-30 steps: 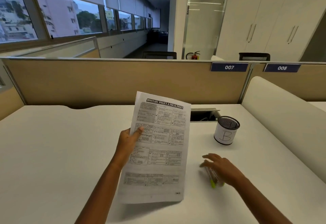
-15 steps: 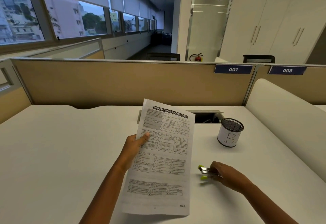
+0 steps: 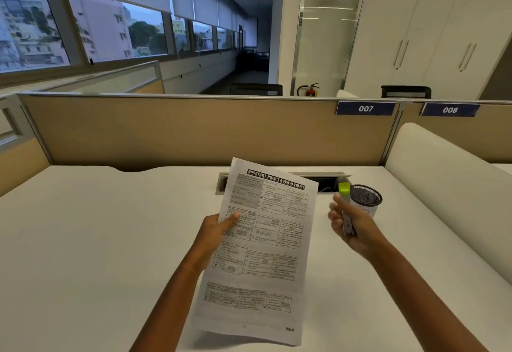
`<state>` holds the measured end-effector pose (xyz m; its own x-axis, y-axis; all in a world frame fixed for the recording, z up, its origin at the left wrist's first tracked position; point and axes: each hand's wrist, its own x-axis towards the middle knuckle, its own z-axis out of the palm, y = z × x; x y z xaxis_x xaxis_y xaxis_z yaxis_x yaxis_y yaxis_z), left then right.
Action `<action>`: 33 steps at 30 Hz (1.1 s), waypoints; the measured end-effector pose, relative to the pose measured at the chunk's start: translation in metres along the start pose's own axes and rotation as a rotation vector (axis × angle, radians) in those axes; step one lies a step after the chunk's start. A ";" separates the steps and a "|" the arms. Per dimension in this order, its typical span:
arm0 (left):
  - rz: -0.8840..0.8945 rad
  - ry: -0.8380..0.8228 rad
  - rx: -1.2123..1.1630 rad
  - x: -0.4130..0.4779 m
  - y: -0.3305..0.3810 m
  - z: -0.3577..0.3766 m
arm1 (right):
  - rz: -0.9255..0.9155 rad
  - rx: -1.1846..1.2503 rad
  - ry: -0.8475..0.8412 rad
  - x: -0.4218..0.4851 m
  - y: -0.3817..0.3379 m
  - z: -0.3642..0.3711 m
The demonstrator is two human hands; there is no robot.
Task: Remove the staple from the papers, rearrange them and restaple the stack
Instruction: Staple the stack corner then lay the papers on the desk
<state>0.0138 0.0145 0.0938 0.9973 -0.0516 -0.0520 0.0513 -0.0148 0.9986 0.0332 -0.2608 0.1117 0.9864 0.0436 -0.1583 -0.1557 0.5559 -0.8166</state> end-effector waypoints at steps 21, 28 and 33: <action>0.306 0.013 0.159 -0.003 0.036 0.035 | -0.535 -1.152 -0.241 0.000 -0.036 0.129; 0.497 0.329 0.143 0.013 0.059 0.050 | -0.533 -1.172 -0.219 0.005 -0.032 0.132; 0.511 0.410 0.233 0.020 0.053 0.050 | -0.282 -0.843 -0.110 0.006 -0.040 0.128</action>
<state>0.0334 -0.0377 0.1449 0.8348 0.2719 0.4787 -0.3969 -0.3052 0.8656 0.0525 -0.1769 0.2142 0.9866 0.1009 0.1285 0.1491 -0.2347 -0.9606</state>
